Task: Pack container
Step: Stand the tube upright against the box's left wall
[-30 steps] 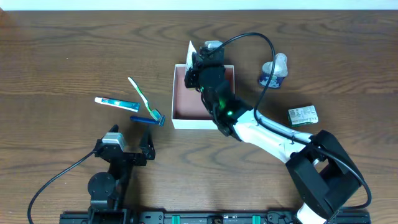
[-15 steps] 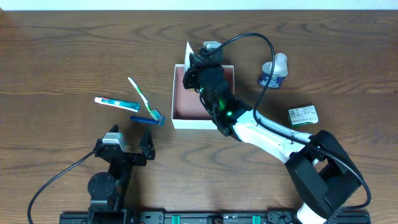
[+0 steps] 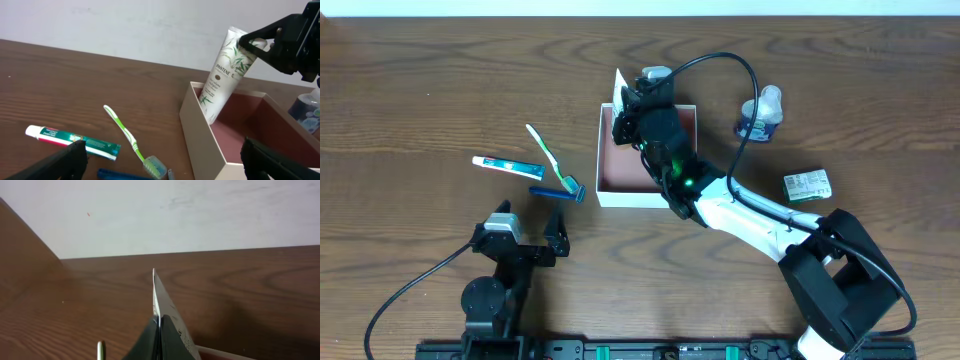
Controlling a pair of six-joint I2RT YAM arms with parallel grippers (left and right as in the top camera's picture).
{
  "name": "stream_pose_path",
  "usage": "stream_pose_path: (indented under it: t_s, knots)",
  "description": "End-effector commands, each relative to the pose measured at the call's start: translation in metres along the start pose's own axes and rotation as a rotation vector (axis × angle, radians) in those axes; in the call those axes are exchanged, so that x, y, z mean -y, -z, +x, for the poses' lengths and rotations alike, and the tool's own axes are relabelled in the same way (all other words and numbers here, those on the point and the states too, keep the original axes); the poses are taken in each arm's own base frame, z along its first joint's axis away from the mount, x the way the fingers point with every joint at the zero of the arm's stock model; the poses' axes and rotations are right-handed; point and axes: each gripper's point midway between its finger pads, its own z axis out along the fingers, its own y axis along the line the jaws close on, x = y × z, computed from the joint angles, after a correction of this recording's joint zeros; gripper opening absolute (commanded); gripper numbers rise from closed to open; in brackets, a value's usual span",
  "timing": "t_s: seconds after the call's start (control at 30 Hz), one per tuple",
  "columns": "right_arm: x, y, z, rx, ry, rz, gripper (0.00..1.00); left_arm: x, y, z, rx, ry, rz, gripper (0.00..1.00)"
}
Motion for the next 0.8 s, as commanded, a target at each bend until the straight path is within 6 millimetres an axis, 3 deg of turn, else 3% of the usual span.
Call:
stream_pose_path:
  t_s: [0.0,0.1,0.2,0.27,0.53,0.77]
  knots:
    - [-0.025,0.002,-0.011,0.029,0.006,-0.056,0.01,-0.004,-0.001,0.016,-0.049,0.008,-0.009,0.98]
    - [-0.026,0.002,-0.012,0.029,0.013,-0.065,0.02,-0.004,-0.001,0.016,-0.049,0.008,-0.009,0.98]
    - [-0.026,0.002,-0.012,0.030,0.018,-0.065,0.27,-0.004,-0.001,0.016,-0.049,0.009,-0.010,0.98]
    - [-0.027,0.002,-0.012,0.032,0.030,-0.066,0.35,-0.004,-0.001,0.016,-0.049,0.009,-0.010,0.98]
    - [-0.036,0.005,-0.022,0.061,0.063,-0.105,0.35,-0.004,-0.001,0.016,-0.049,0.009,-0.010,0.98]
    - [-0.056,0.036,-0.064,0.097,0.102,-0.169,0.35,-0.004,-0.001,0.016,-0.049,0.009,-0.010,0.98]
